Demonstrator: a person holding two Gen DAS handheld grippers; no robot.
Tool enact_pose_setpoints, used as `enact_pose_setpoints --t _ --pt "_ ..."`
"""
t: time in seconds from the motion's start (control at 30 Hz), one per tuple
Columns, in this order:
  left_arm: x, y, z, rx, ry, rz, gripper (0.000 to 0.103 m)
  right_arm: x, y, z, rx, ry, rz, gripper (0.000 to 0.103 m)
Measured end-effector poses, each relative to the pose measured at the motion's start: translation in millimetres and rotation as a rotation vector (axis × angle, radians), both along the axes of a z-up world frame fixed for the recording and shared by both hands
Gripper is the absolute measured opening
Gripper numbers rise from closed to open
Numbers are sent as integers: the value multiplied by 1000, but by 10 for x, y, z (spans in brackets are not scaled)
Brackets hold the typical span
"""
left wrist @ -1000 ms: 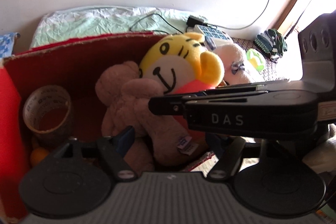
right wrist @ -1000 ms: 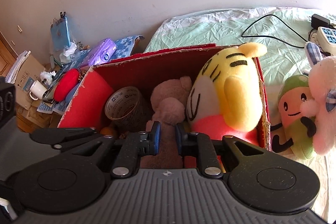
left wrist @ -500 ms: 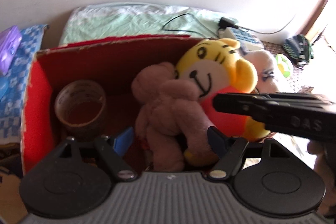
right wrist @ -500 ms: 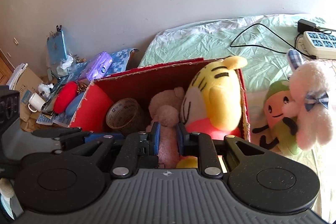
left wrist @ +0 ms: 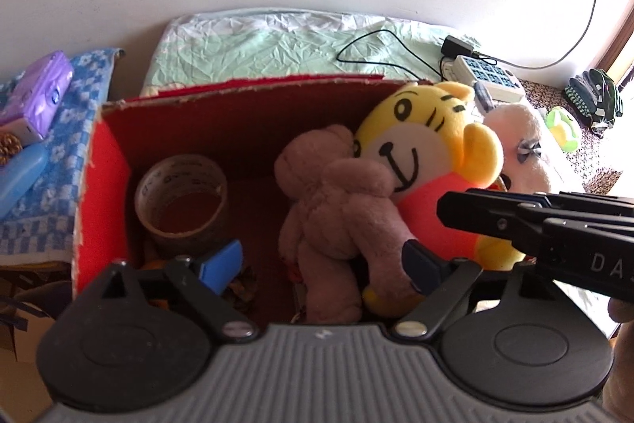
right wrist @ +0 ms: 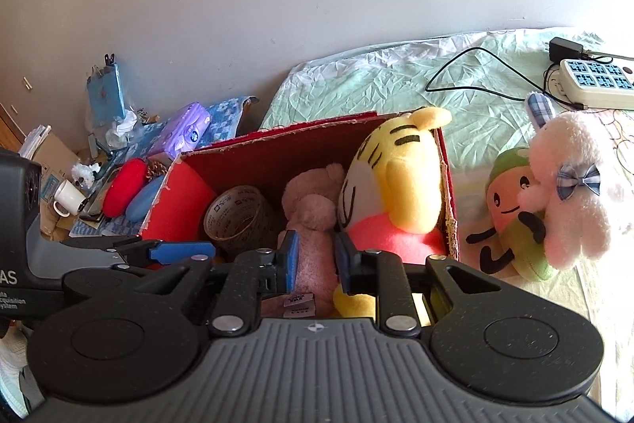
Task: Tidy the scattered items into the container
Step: 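Lower the teddy bear into the red box and open the right gripper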
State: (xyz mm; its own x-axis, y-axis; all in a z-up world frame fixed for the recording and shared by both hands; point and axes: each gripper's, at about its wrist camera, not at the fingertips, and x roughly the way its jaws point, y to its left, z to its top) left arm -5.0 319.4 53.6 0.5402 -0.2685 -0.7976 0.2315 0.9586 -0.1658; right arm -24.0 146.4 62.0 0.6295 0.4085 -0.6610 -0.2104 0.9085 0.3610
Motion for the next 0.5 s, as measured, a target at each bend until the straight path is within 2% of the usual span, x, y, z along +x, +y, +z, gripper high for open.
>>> enact_pose_setpoints --t 0.3,0.5 --pt "35 -86 120 73 -37 -1 91 -42 -33 102 25 -20 -23 24" --pt "33 -75 154 71 -21 10 91 -93 -44 114 23 -20 -25 24"
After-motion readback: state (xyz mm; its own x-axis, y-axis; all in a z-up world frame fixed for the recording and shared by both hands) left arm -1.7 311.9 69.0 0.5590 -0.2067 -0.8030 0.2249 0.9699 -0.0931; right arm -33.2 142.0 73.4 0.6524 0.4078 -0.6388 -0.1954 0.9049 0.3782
